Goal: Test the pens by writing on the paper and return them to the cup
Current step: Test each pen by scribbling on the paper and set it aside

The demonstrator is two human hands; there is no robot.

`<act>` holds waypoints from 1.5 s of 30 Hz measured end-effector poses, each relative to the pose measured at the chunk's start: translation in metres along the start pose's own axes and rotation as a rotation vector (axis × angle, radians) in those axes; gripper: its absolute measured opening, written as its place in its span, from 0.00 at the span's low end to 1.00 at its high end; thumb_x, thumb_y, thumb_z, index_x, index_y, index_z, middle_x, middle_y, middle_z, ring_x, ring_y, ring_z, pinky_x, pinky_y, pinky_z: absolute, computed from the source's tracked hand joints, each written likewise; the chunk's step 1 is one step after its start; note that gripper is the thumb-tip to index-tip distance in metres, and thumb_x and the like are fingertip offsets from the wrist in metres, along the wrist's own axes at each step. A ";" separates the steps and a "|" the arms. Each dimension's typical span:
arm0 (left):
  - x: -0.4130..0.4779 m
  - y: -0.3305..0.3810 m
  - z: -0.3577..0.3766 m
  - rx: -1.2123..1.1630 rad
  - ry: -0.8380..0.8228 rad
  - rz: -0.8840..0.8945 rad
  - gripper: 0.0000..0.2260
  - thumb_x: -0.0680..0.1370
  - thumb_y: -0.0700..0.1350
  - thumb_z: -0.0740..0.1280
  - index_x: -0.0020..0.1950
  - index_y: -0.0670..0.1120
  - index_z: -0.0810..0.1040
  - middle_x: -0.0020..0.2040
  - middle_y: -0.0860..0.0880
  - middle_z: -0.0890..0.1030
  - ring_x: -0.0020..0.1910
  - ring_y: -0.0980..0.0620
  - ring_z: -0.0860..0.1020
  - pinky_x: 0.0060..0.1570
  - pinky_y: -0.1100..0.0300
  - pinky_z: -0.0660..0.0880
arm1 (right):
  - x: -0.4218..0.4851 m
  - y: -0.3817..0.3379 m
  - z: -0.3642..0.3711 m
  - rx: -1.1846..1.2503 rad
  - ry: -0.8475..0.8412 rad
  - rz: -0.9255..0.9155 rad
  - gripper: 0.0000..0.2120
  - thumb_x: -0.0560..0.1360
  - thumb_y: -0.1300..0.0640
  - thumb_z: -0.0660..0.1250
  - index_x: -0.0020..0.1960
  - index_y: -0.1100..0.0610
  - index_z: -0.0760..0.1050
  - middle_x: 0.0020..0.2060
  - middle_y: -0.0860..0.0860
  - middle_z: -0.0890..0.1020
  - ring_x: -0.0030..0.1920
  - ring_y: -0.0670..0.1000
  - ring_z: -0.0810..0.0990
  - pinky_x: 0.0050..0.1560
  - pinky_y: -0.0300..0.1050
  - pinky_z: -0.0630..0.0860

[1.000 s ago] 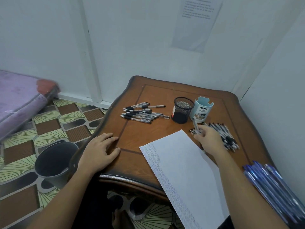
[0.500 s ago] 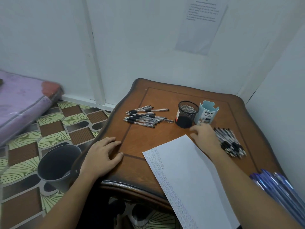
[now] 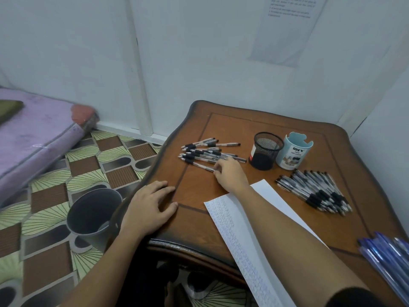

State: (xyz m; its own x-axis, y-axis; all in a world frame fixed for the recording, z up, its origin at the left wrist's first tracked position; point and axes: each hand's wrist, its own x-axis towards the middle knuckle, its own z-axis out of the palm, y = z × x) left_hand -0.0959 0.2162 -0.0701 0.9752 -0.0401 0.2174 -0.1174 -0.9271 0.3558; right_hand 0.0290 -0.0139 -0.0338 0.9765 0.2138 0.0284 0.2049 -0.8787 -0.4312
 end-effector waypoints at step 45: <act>-0.001 0.006 -0.001 -0.017 0.021 -0.006 0.31 0.70 0.68 0.54 0.64 0.53 0.79 0.67 0.52 0.76 0.67 0.50 0.72 0.69 0.51 0.65 | -0.147 0.044 -0.018 1.034 0.054 0.188 0.15 0.79 0.53 0.67 0.38 0.60 0.75 0.32 0.53 0.81 0.33 0.47 0.80 0.31 0.34 0.73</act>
State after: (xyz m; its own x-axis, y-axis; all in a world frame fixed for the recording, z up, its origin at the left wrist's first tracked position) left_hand -0.0981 0.2105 -0.0676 0.9719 -0.0266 0.2340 -0.1149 -0.9209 0.3724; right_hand -0.1042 -0.0915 -0.0402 0.9935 0.0697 -0.0895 -0.0825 -0.0985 -0.9917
